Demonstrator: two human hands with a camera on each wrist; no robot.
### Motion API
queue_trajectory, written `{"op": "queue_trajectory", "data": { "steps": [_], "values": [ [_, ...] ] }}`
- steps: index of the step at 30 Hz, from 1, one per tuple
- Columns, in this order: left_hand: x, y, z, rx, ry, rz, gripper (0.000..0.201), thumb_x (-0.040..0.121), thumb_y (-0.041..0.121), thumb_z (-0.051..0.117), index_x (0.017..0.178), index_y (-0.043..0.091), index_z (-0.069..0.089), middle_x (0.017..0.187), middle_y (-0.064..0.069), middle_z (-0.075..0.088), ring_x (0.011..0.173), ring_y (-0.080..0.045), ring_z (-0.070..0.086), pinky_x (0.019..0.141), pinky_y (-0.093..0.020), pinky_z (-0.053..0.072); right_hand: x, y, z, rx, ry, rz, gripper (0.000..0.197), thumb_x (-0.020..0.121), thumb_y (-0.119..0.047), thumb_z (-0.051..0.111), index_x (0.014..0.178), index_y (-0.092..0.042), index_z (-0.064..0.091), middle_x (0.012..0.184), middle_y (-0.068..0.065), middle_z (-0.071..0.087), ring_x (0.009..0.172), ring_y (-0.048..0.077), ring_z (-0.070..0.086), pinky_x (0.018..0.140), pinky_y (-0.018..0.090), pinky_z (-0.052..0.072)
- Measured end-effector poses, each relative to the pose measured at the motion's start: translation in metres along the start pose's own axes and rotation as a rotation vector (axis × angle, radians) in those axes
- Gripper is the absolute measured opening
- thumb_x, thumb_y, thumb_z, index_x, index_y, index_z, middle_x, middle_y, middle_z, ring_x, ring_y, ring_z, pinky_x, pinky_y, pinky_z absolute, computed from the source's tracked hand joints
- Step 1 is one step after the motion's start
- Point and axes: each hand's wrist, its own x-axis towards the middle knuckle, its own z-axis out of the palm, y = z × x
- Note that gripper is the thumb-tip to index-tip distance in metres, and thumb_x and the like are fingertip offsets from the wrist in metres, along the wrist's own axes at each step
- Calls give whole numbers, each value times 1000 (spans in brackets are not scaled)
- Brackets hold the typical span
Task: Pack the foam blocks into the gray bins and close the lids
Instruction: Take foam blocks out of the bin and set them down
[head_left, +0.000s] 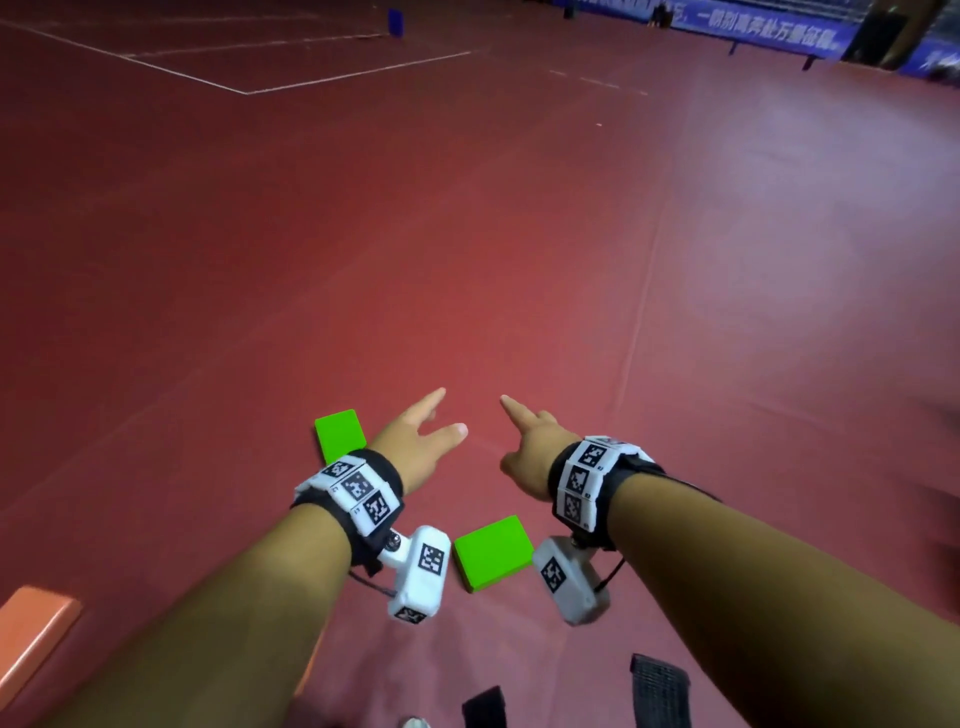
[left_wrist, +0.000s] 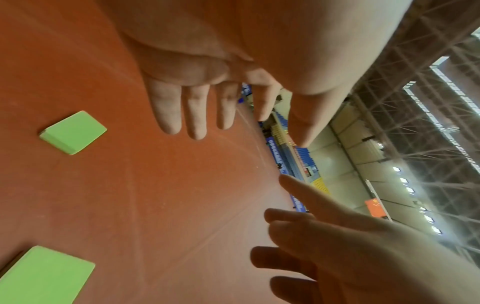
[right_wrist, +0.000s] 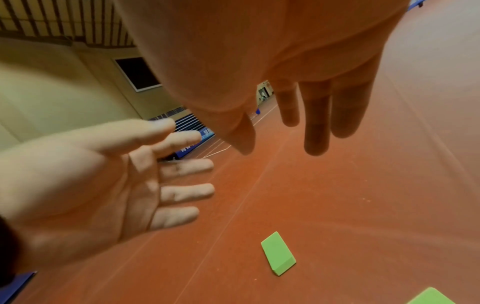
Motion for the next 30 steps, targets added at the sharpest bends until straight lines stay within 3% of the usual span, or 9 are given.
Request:
{"op": "queue_trajectory", "data": {
  "steps": [4,9,12,16,18,21,24,26,30],
  "values": [
    [68,-16,21,-11,-39,-135,66,88,36,67,147,33,36,145,-3,48,128,-15,50,102,-25,35,68,27,-20,5,-38,23,83,89,-30,53,153,-42,2,161,5,12,139,32,36,109,36,35],
    [141,-48,42,44,-51,-243,70,85,38,69,147,31,37,144,-2,48,128,-14,48,100,-21,31,179,63,-1,30,-96,51,80,87,-33,57,154,-29,14,153,12,32,135,32,42,111,39,35],
    [182,-104,73,-6,10,-402,95,60,57,64,146,26,39,142,-4,51,129,-16,49,110,-29,33,248,92,64,2,-208,26,74,87,-26,59,152,-24,24,146,14,42,130,31,47,109,36,38],
    [223,-223,150,-95,49,-693,74,86,35,66,149,12,34,143,-3,47,130,-22,47,107,-32,35,341,149,181,-123,-533,-35,75,86,-28,60,151,-21,23,146,16,39,131,34,45,107,40,39],
    [229,-272,192,-147,64,-825,75,84,36,68,147,10,36,140,-1,48,128,-23,49,106,-36,37,377,178,227,-183,-607,-27,77,86,-37,60,152,-21,22,147,15,38,133,35,43,108,44,38],
    [255,-371,279,-248,53,-1006,81,81,38,72,149,15,34,146,-8,45,130,-23,47,107,-33,36,454,235,314,-263,-625,52,66,87,-50,53,144,-22,34,141,15,44,127,37,47,107,47,38],
    [285,-461,345,-198,-31,-1060,86,80,45,69,151,21,28,153,-7,38,137,-20,41,113,-37,33,519,291,389,-300,-667,161,52,95,-35,49,141,-13,36,142,18,38,128,39,42,108,46,36],
    [303,-504,368,-152,-42,-1082,94,75,52,66,153,22,24,157,-6,31,141,-21,35,115,-40,31,550,313,426,-296,-605,255,64,88,-35,57,142,-11,31,140,17,36,127,41,43,105,46,39],
    [340,-583,397,-170,86,-1200,87,88,42,63,155,19,13,159,-7,23,144,-24,30,114,-34,26,601,337,512,-151,-592,393,79,75,-44,67,140,-15,33,137,14,41,125,39,46,102,48,41]
  ]
}}
